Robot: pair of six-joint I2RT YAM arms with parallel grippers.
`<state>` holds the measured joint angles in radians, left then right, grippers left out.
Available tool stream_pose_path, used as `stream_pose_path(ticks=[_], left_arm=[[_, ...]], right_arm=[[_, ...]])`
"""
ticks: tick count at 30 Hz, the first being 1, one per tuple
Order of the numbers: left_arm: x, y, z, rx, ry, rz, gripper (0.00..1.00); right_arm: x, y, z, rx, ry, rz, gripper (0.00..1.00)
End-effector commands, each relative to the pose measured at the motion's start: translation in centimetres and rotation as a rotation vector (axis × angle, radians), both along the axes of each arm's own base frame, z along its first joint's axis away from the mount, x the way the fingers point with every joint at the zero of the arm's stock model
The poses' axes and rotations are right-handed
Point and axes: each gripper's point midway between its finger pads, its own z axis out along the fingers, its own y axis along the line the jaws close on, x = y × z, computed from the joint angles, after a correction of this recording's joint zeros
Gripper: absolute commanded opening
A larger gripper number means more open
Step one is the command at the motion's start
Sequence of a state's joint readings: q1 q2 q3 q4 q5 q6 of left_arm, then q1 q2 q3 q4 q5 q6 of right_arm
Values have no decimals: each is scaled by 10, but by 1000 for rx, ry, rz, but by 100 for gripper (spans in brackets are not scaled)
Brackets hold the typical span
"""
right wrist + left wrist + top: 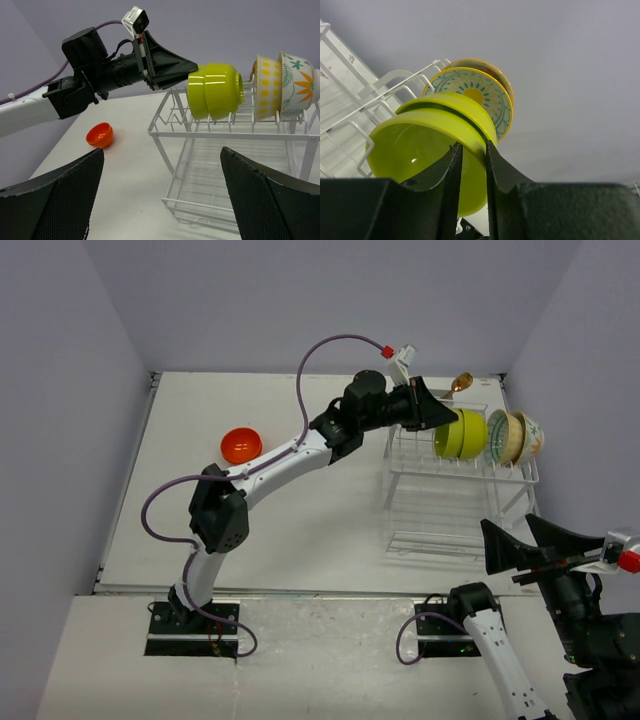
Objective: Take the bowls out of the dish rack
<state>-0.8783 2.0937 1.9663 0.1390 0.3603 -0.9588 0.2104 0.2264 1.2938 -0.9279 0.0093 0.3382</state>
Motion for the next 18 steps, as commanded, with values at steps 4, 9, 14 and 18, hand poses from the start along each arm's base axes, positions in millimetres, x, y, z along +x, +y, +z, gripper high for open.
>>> stream_pose_path(ticks=[4, 9, 14, 18], left_arm=[[9, -7, -19, 53, -4, 25, 20], [6, -8, -21, 59, 9, 19, 20], [8, -6, -21, 96, 2, 55, 21], [10, -3, -30, 139, 13, 78, 25]], right_arm=[[-2, 0, 1, -16, -14, 7, 99], [-2, 0, 1, -15, -14, 4, 99], [-2, 0, 2, -17, -16, 5, 99], [-2, 0, 2, -17, -16, 5, 99]])
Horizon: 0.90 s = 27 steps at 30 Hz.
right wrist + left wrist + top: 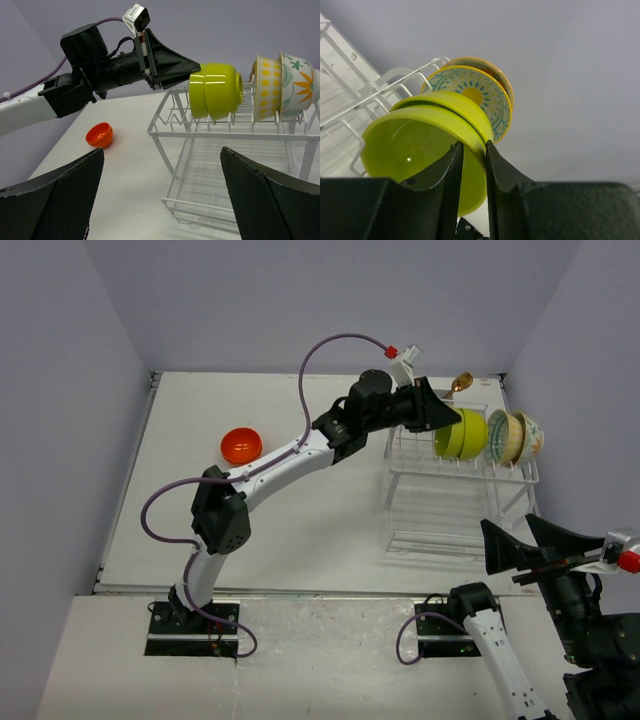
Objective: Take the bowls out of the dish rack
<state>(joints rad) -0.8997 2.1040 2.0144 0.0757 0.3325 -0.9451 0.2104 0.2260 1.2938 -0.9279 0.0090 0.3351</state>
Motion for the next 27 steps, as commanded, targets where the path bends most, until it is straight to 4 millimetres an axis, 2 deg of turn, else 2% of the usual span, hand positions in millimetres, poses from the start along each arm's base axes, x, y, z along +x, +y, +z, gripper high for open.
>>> stream_pose_path(ticks=[1, 4, 9, 21, 27], left_arm=[[17, 6, -31, 123, 10, 86, 28], [19, 9, -32, 148, 8, 115, 33], [20, 9, -28, 163, -7, 130, 30], [16, -1, -45, 213, 14, 123, 30], [16, -2, -46, 223, 16, 128, 35]], right_arm=[[-1, 0, 2, -14, -14, 5, 99], [0, 0, 1, -16, -11, 5, 99], [2, 1, 0, -17, -8, 5, 99], [3, 1, -1, -19, -7, 6, 99], [2, 1, -2, -20, -7, 6, 99]])
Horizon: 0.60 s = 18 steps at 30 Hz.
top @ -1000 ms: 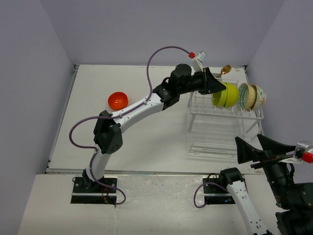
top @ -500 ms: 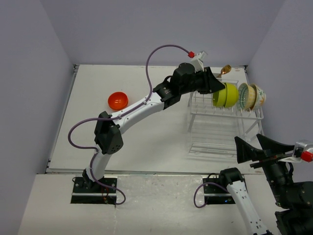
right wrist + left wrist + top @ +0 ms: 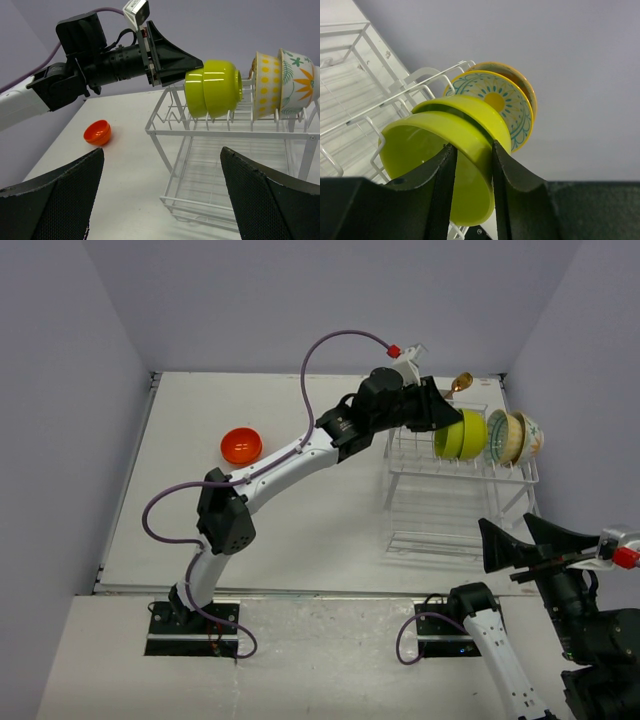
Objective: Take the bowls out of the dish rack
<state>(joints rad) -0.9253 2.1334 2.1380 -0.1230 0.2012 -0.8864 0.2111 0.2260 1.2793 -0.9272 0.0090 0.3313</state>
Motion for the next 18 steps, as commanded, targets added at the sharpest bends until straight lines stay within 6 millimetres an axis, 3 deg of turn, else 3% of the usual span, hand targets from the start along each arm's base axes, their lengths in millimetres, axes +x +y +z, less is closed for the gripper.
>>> stream_pose_path(ticks=[1, 7, 11, 13, 14, 15, 18], left_arm=[[7, -1, -39, 112, 20, 27, 35], [3, -3, -40, 101, 37, 9, 32], [0, -3, -38, 80, 45, 2, 17], [-3, 0, -40, 75, 56, 4, 14], [-5, 2, -29, 43, 42, 3, 10], [-6, 3, -38, 48, 60, 7, 8], [-8, 7, -32, 15, 59, 17, 0]], right_arm=[[0, 1, 1, -14, -17, 8, 99], [-1, 0, 2, -15, -22, 6, 99], [-1, 0, 1, -15, -20, 6, 99], [-1, 0, 1, -15, -20, 6, 99], [-1, 0, 1, -16, -22, 6, 99], [-1, 0, 1, -16, -22, 6, 99], [-1, 0, 0, -16, -20, 6, 99]])
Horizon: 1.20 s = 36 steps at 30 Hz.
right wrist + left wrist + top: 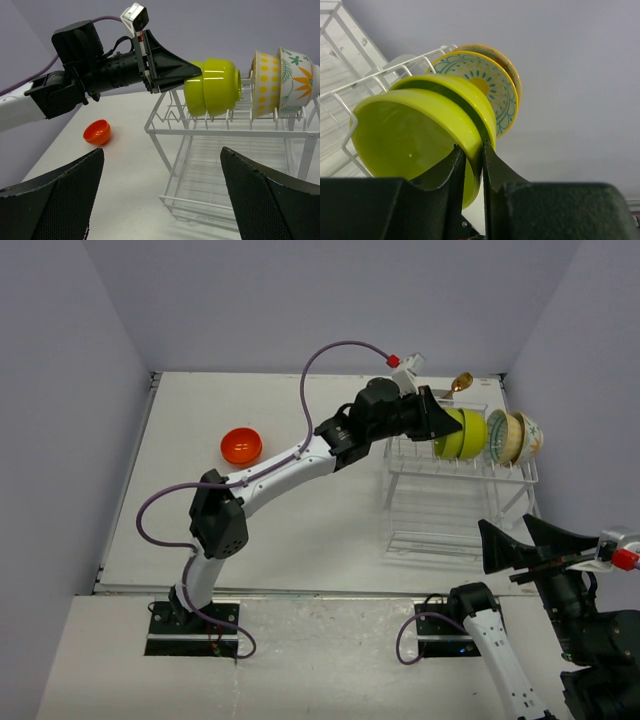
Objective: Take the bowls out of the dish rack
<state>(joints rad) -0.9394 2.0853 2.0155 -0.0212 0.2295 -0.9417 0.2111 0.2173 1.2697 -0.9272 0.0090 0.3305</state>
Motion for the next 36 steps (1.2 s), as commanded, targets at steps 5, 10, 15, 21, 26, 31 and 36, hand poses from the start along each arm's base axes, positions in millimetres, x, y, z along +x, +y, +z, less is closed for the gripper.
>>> stream_pose_path(ticks=[5, 10, 15, 21, 26, 31, 36], left_arm=[[4, 14, -4, -44, 1, 54, 0], [-2, 16, 3, -102, -11, 30, 0], [-8, 18, 16, -169, -33, -11, 0], [-10, 31, 29, -244, -55, -9, 0], [-15, 42, 39, -300, -73, -15, 0], [-23, 53, 53, -375, -105, -20, 0], [-30, 61, 70, -453, -152, -34, 0]], right_arm=[[-1, 0, 3, -18, -25, 7, 99], [-3, 0, 2, -19, -26, 11, 99], [-2, 0, 2, -20, -23, 13, 99], [-3, 0, 3, -21, -30, 16, 99], [-2, 1, 3, -21, -25, 17, 99], [-3, 1, 4, -20, -28, 20, 99], [-4, 0, 5, -21, -32, 20, 99]])
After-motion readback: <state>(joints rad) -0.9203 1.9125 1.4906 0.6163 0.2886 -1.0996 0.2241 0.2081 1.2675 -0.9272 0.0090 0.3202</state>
